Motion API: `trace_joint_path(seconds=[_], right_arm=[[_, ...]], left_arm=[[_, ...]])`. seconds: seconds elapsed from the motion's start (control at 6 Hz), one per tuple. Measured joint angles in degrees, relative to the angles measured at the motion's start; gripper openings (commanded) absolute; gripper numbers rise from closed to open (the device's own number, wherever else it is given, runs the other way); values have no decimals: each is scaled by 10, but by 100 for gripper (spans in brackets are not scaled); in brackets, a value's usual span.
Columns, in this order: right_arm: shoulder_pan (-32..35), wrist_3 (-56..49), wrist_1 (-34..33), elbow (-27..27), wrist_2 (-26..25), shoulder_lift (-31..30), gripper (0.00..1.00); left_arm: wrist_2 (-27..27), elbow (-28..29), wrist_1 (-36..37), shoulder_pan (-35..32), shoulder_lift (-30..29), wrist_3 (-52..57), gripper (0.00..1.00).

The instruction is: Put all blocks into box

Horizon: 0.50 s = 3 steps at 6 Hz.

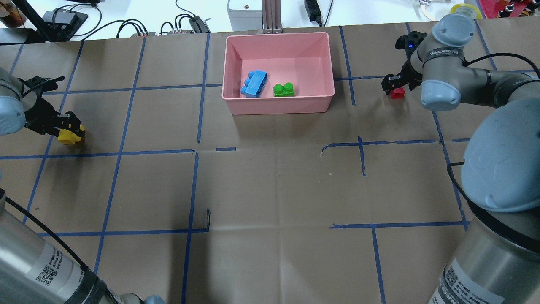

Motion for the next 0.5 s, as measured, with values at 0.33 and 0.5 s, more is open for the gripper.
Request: trace_joint_path(seconds=[0.33, 0.5], right_arm=[[0, -4, 8, 0, 0, -5, 5], [-1, -5, 27, -2, -1, -13, 4]], left_arm=[[0, 2, -2, 0, 0, 0, 20], [0, 6, -5, -1, 1, 0, 20]])
